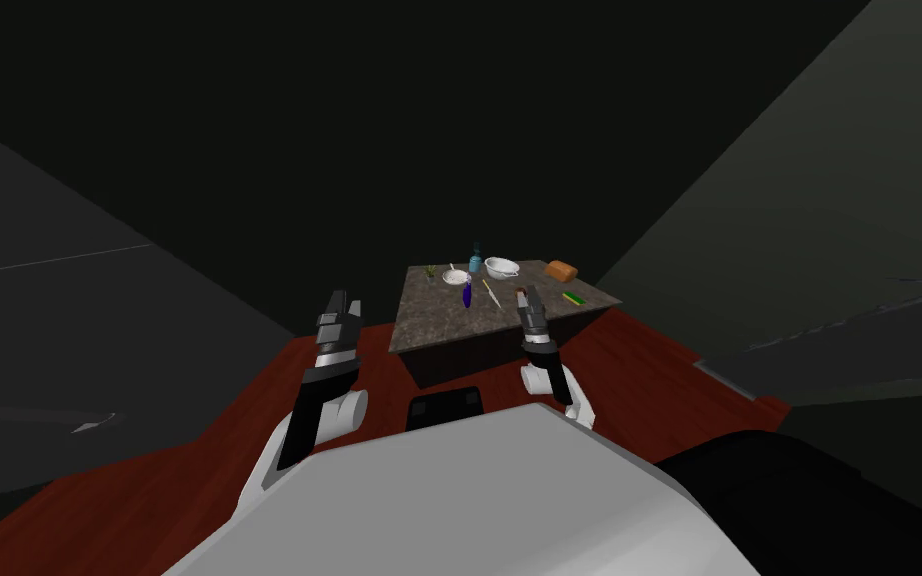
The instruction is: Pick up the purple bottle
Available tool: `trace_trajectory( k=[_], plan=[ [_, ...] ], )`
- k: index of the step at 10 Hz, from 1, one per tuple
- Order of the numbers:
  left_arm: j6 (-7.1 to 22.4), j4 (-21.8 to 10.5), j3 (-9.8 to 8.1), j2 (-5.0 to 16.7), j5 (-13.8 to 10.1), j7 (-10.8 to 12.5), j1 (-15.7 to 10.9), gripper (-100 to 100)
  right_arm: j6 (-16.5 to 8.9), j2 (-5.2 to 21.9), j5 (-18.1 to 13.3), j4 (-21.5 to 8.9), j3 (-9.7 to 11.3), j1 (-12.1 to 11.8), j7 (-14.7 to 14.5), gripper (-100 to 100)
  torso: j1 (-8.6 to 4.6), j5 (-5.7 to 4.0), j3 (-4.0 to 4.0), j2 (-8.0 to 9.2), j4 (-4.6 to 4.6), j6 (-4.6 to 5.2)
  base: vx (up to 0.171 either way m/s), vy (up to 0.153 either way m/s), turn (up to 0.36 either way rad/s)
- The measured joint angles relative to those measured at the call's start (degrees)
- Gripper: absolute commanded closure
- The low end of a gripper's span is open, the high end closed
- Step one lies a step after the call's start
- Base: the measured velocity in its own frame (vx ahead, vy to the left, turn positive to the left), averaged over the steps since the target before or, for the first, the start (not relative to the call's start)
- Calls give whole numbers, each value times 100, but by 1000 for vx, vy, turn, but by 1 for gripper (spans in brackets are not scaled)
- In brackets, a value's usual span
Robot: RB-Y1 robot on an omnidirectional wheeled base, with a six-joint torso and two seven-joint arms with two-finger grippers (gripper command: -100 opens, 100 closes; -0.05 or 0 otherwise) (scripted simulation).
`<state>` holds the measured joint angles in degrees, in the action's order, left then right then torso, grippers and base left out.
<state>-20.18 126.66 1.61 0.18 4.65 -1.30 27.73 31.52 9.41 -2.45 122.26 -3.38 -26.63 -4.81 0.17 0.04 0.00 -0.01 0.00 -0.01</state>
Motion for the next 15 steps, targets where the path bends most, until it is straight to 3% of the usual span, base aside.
trace_trajectory(
  k=[5,15],
  plan=[
    [0,0,1,0,0,0,0,0,-489,574,-369,-544,-22,235,-130,-100,14,3,0,-1,0,-1,1,69,97],
    [0,0,0,0,0,0,0,0,-1415,1425,-1100,-1644,-15,707,-432,-100,8,3,-1,-2,0,1,7,62,97]
  ],
)
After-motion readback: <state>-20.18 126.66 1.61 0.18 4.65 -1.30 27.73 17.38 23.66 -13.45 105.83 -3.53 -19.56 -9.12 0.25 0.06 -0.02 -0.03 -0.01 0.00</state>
